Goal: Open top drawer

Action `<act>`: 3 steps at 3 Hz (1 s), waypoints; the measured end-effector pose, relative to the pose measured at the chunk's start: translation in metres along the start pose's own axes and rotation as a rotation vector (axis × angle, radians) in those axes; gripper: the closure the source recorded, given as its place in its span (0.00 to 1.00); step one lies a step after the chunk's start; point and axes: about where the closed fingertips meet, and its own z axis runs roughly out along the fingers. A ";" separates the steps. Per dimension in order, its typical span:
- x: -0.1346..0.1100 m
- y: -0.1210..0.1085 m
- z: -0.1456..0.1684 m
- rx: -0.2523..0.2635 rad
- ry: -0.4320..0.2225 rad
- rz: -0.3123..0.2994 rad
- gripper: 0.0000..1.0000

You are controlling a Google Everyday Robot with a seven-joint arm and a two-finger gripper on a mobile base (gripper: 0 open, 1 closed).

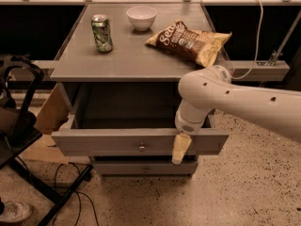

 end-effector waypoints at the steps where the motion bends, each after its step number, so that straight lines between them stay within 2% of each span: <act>1: 0.013 0.032 0.008 -0.057 0.040 0.010 0.18; 2: 0.021 0.053 0.009 -0.092 0.063 0.025 0.41; 3: 0.020 0.053 0.003 -0.092 0.064 0.025 0.64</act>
Offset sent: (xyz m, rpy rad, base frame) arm -0.2095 -0.0314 -0.0049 -0.1712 0.3106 -0.0418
